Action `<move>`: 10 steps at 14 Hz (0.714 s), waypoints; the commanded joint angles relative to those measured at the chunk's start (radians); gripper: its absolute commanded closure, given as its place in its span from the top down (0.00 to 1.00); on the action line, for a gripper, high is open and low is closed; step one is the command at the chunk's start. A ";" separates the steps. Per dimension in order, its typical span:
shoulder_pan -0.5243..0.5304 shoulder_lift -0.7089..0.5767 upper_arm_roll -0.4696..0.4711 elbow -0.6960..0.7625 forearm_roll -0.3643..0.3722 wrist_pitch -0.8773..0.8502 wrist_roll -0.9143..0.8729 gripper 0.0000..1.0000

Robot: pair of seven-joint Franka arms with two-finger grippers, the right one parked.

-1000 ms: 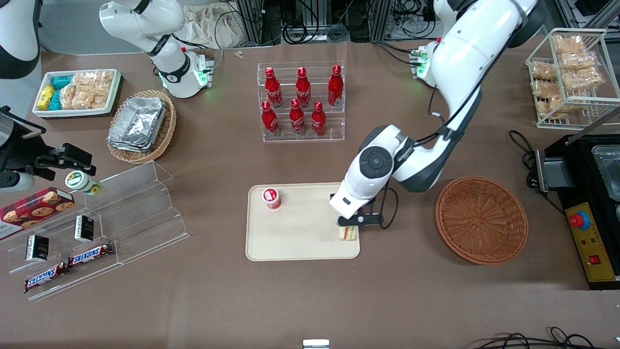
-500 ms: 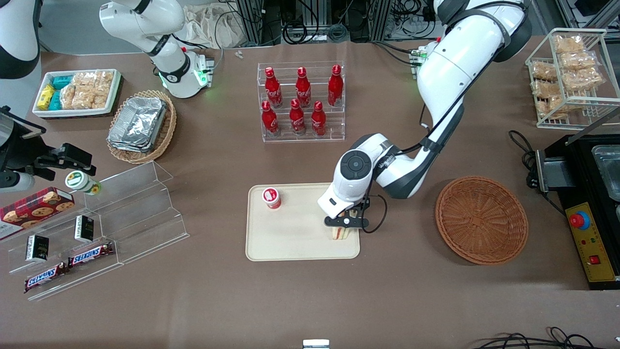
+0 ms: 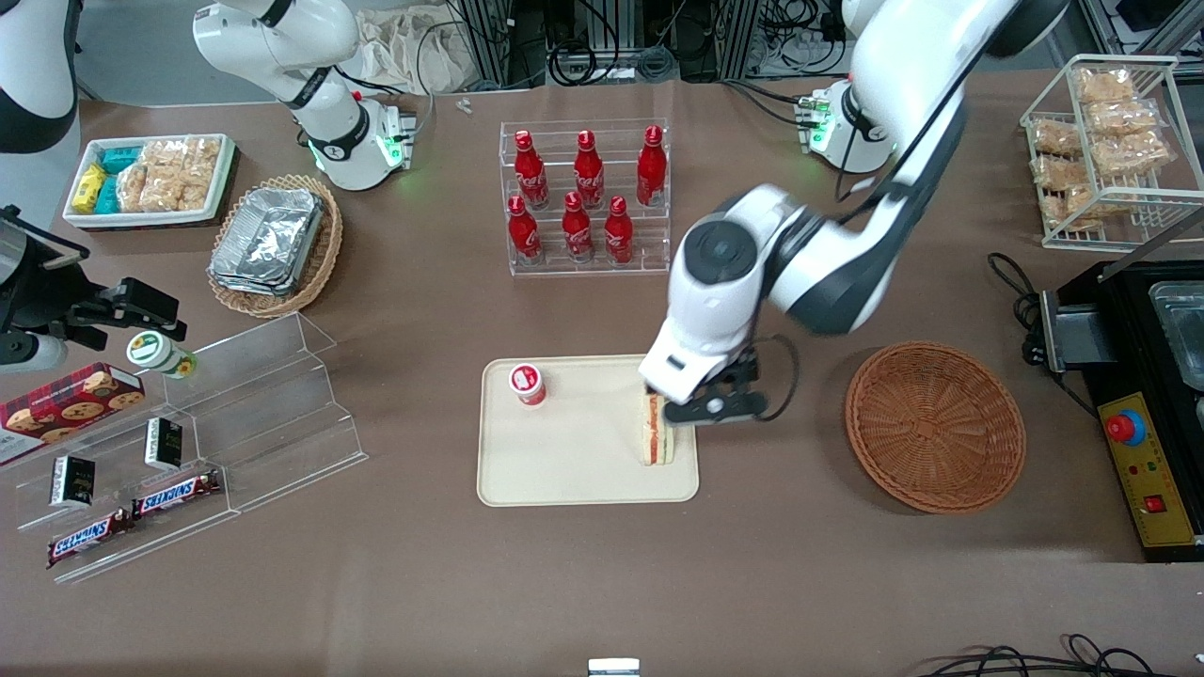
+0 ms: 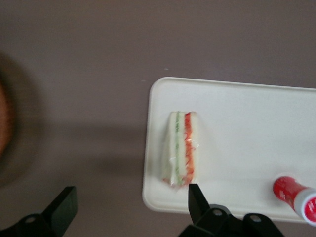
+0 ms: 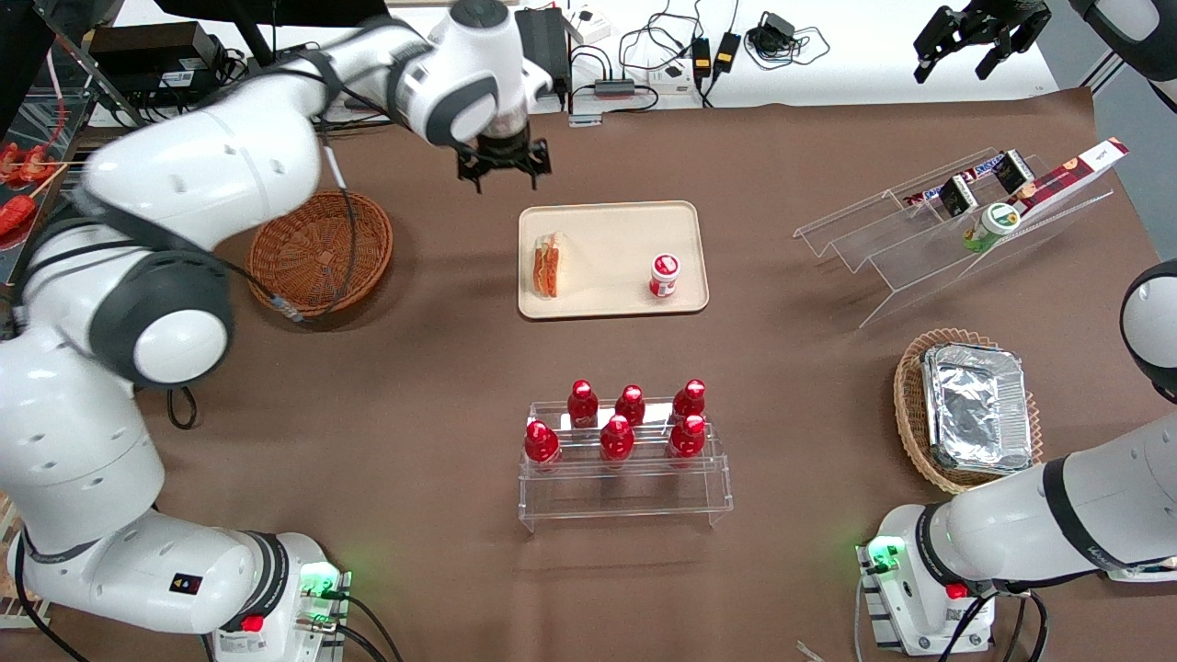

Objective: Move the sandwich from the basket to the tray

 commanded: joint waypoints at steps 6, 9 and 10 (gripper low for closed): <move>0.347 -0.286 0.003 -0.042 -0.231 -0.283 0.600 1.00; 0.430 -0.367 0.005 -0.048 -0.248 -0.399 0.687 1.00; 0.445 -0.414 0.007 -0.057 -0.251 -0.447 0.688 1.00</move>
